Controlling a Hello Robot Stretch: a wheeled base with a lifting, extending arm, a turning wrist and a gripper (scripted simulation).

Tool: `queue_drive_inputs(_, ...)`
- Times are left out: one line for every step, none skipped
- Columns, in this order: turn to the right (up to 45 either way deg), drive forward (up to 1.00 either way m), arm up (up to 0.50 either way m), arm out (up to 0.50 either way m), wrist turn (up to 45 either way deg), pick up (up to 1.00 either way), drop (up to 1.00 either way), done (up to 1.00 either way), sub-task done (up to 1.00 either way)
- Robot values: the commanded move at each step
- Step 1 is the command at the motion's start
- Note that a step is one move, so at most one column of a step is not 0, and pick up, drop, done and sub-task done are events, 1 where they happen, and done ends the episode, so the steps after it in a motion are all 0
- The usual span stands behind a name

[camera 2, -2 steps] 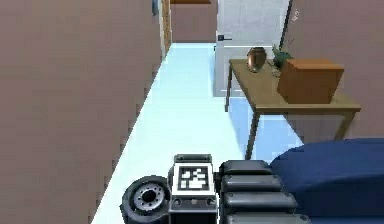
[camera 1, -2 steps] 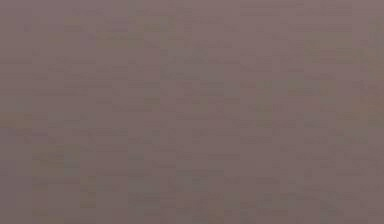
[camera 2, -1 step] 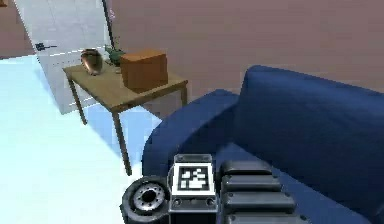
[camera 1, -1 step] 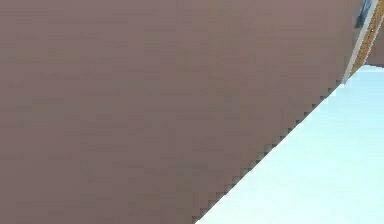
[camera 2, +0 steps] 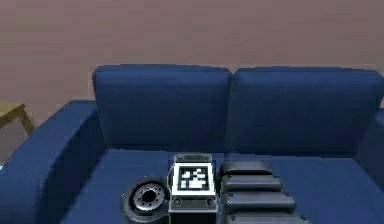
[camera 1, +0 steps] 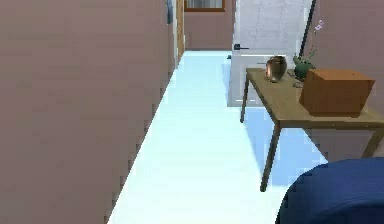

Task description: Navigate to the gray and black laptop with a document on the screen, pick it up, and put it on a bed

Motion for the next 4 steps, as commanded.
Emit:
queue_drive_inputs(0.0,1.00,0.00,0.00,0.0,0.00,0.00,0.00,0.00)
queue_drive_inputs(0.0,1.00,0.00,0.00,0.0,0.00,0.00,0.00,0.00)
queue_drive_inputs(0.0,0.70,0.00,0.00,0.0,0.00,0.00,0.00,0.00)
queue_drive_inputs(3.0,0.00,0.00,0.00,0.0,0.00,0.00,0.00,0.00)
